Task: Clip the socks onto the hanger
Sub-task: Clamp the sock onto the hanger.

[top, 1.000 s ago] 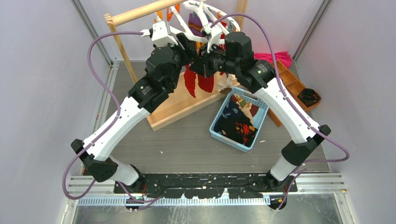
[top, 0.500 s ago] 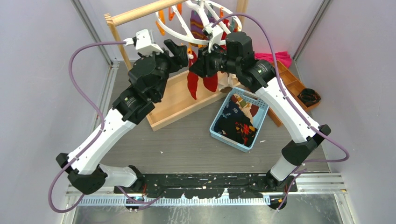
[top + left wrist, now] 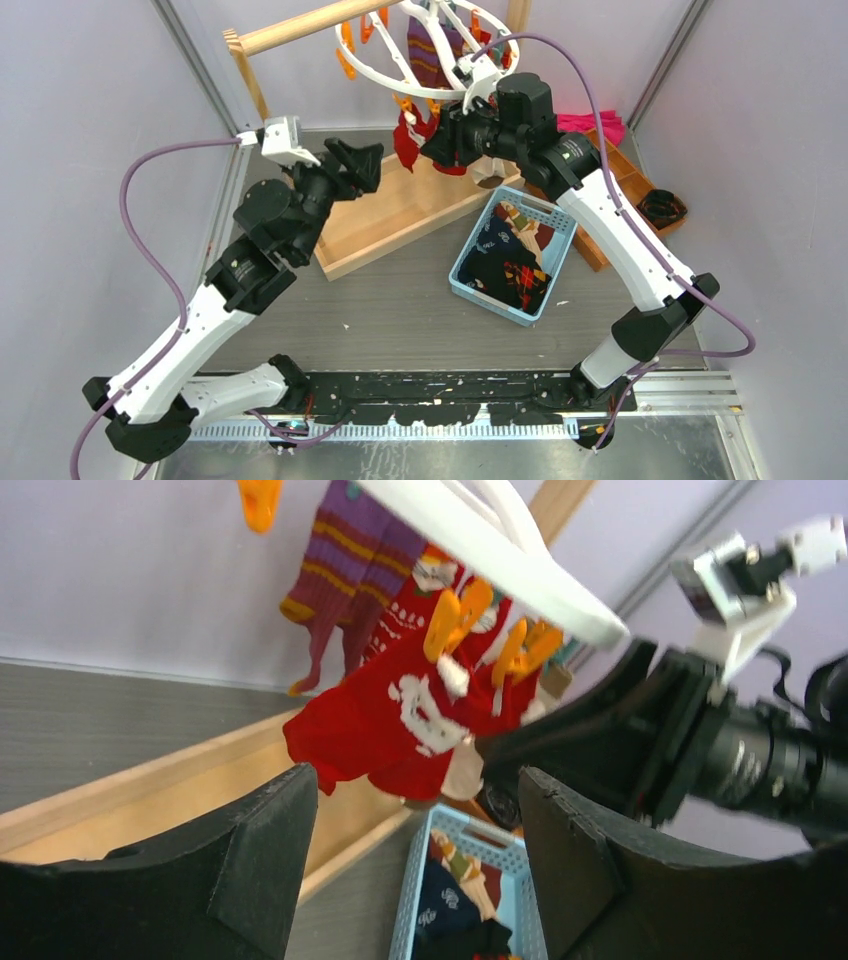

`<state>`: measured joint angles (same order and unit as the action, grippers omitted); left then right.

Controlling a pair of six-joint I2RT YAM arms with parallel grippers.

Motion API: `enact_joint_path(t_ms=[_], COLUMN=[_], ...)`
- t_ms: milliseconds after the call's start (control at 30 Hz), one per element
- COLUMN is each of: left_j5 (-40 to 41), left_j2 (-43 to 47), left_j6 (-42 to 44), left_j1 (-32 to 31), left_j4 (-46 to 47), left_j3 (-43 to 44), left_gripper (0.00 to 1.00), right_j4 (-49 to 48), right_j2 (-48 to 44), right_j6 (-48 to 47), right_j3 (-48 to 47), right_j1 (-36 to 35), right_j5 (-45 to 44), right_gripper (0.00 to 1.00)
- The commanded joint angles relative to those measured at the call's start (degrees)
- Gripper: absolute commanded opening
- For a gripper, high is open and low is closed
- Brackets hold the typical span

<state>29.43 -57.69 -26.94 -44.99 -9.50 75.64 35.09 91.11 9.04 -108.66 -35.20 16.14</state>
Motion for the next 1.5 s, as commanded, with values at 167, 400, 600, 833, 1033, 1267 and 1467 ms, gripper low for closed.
enact_joint_path(t_ms=[167, 400, 600, 833, 1033, 1267, 1467], left_j5=[-18.49, -24.76, -26.15, -28.87, -28.56, -27.01, -26.09], left_j2=[12.38, 18.14, 23.95, 30.84, 34.45, 32.62, 29.08], left_j6=[7.11, 8.26, 8.17, 11.4, 15.13, 16.07, 14.59], left_j1=[0.03, 0.02, 0.07, 0.07, 0.08, 0.07, 0.01], left_j4=[10.86, 9.86, 9.77, 6.74, 7.39, 10.27, 9.67], left_j3=[-16.6, -25.3, -32.95, -39.82, -46.37, -51.11, -51.48], left_gripper=[0.76, 0.71, 0.7, 0.69, 0.74, 0.78, 0.78], right_j4=[-4.09, -5.69, -7.05, -7.47, -8.24, -13.01, -11.61], right_j2=[-2.37, -2.75, -2.77, -3.67, -6.97, -12.75, -17.31], right_j6=[3.69, 7.66, 9.79, 10.26, 9.53, 7.96, 2.87], right_j3=[0.53, 0.86, 2.29, 3.49, 6.42, 15.4, 21.44], right_j1=[2.82, 6.41, 8.21, 10.6, 15.72, 23.26, 29.42], right_j5=[-1.63, -0.02, 0.91, 3.67, 13.84, 33.23, 44.29], right_gripper=[0.44, 0.4, 0.38, 0.39, 0.44, 0.5, 0.58])
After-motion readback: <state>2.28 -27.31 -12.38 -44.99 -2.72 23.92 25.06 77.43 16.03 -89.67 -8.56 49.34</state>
